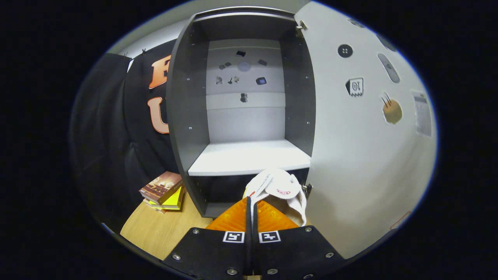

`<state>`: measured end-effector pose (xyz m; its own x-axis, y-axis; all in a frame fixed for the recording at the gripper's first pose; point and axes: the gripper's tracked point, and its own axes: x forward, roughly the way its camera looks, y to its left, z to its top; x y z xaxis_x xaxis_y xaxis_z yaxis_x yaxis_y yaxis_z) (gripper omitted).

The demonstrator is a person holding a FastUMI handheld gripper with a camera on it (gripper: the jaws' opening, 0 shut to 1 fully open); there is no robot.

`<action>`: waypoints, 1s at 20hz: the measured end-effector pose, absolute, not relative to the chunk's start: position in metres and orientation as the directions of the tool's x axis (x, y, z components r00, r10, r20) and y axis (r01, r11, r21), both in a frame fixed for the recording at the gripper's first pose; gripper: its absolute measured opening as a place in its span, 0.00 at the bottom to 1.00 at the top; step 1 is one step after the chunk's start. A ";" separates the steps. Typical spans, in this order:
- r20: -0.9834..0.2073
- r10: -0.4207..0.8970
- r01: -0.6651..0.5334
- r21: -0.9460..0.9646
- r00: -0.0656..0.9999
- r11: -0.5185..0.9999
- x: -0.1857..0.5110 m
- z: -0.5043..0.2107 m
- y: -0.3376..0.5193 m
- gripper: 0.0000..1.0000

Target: Open the shoe cabinet door, grab the shoes and put them into the shoe cabinet, then close the shoe cabinet door.

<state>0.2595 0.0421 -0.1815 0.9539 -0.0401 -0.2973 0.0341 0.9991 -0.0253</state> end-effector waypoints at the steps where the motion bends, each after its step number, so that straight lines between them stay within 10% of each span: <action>1: -0.280 -0.034 0.025 -0.035 0.960 0.999 0.271 -0.171 0.045 0.00; 20: -0.318 0.033 -0.055 -0.060 0.948 0.997 0.497 -0.181 0.076 0.00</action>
